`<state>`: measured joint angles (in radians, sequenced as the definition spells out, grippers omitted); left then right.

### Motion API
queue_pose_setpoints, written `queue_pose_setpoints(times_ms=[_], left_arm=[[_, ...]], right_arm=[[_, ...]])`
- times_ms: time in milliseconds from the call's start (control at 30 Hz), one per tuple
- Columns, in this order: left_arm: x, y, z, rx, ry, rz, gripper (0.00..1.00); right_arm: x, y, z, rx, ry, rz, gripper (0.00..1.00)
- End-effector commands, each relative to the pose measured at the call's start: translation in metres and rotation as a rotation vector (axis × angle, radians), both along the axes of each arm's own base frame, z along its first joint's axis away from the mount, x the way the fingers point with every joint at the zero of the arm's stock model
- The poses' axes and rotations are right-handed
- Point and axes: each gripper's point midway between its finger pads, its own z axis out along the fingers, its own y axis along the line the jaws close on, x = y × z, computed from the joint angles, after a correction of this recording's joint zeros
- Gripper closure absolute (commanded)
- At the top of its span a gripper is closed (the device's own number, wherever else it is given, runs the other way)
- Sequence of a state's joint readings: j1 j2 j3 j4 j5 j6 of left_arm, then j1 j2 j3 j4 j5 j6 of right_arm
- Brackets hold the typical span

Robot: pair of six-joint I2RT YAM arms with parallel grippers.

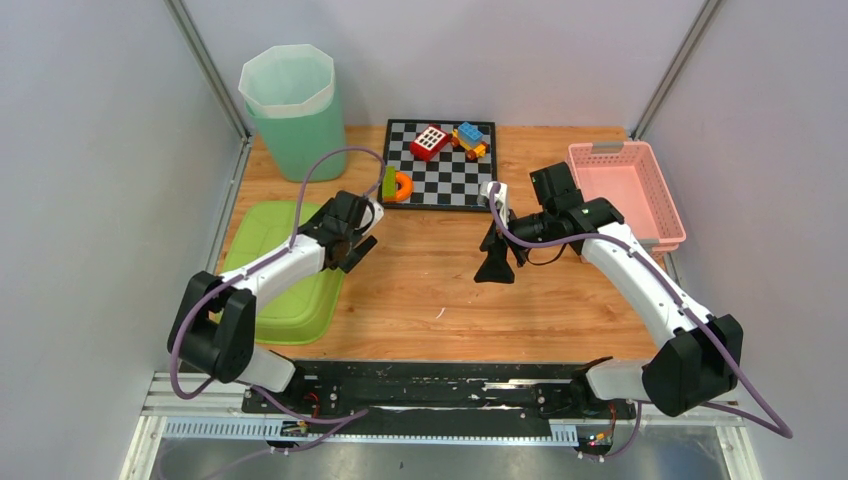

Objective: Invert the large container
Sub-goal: Move the container to the center of the board.

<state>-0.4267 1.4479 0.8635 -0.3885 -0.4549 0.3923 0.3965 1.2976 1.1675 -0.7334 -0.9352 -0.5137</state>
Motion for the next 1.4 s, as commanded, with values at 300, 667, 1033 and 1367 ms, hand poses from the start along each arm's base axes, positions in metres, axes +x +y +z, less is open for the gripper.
queue_pose_setpoints(times_ms=[300, 667, 1033, 1367], left_arm=[[0.042, 0.008, 0.010, -0.013, -0.080, 0.109, 0.00], [0.057, 0.023, 0.011, -0.035, -0.101, 0.165, 0.00], [0.057, 0.015, 0.031, -0.117, -0.124, 0.135, 0.00], [0.012, -0.027, 0.095, -0.365, -0.129, -0.109, 0.00]], right_arm=[[-0.005, -0.004, 0.003, 0.031, -0.005, 0.011, 0.13], [-0.006, -0.003, 0.003, 0.036, -0.001, 0.014, 0.13], [-0.006, -0.003, 0.003, 0.035, -0.004, 0.015, 0.13], [0.020, -0.012, -0.004, -0.040, -0.061, -0.105, 0.13]])
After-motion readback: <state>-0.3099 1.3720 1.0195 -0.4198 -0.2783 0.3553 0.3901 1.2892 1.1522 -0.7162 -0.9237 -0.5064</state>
